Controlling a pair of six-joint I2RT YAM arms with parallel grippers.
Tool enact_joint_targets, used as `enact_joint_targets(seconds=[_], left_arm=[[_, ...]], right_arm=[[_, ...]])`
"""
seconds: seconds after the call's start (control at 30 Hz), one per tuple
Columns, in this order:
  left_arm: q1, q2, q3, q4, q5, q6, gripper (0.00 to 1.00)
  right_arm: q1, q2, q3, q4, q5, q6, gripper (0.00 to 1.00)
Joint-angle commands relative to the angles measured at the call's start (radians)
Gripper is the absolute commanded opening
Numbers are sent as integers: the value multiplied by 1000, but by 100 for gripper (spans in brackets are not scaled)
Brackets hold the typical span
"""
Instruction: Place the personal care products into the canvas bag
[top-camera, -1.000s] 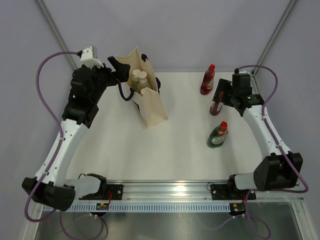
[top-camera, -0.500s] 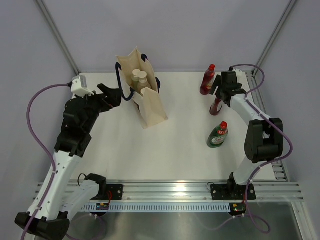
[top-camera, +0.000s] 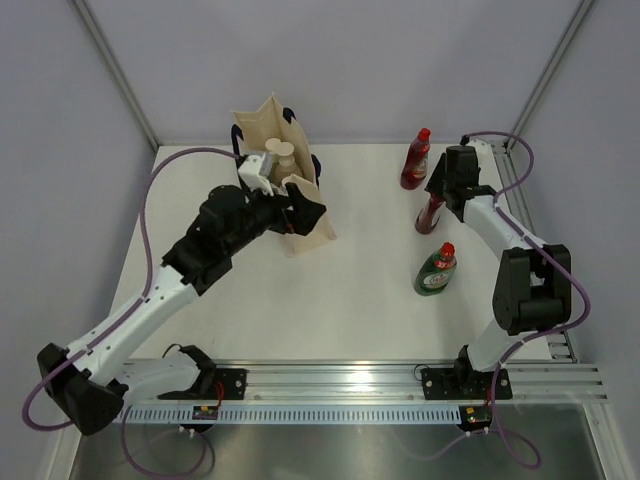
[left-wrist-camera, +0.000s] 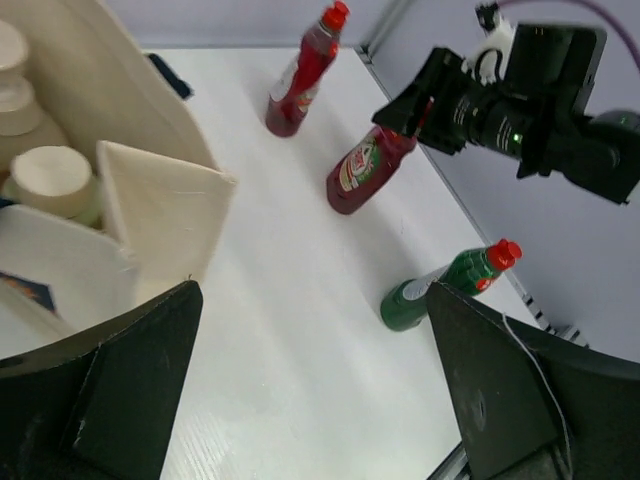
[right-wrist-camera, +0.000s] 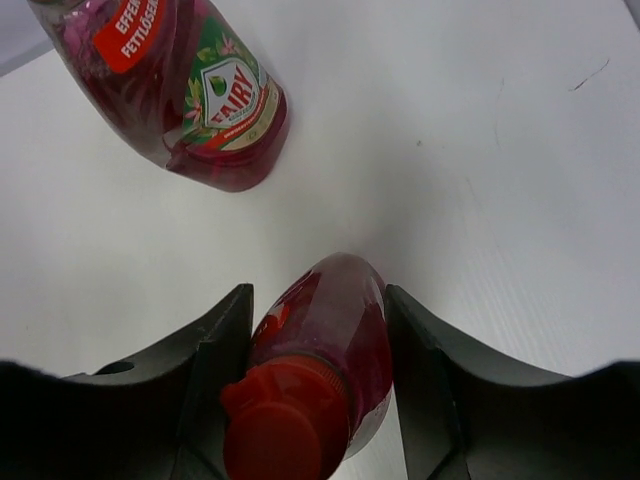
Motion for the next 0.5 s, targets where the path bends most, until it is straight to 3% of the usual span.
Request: enact_joint_targets(seconds=[0.0, 0.17, 0.47], left_arm=[[-90, 82, 92, 79, -20, 103, 99], [-203, 292, 204, 102, -83, 210, 99], [-257, 622, 371, 194, -77, 329, 99]], right_arm=[[-17, -95, 35, -6, -68, 36, 0], [-66, -98, 93, -118, -253, 163, 0], [-89, -109, 168, -242, -471, 348, 0]])
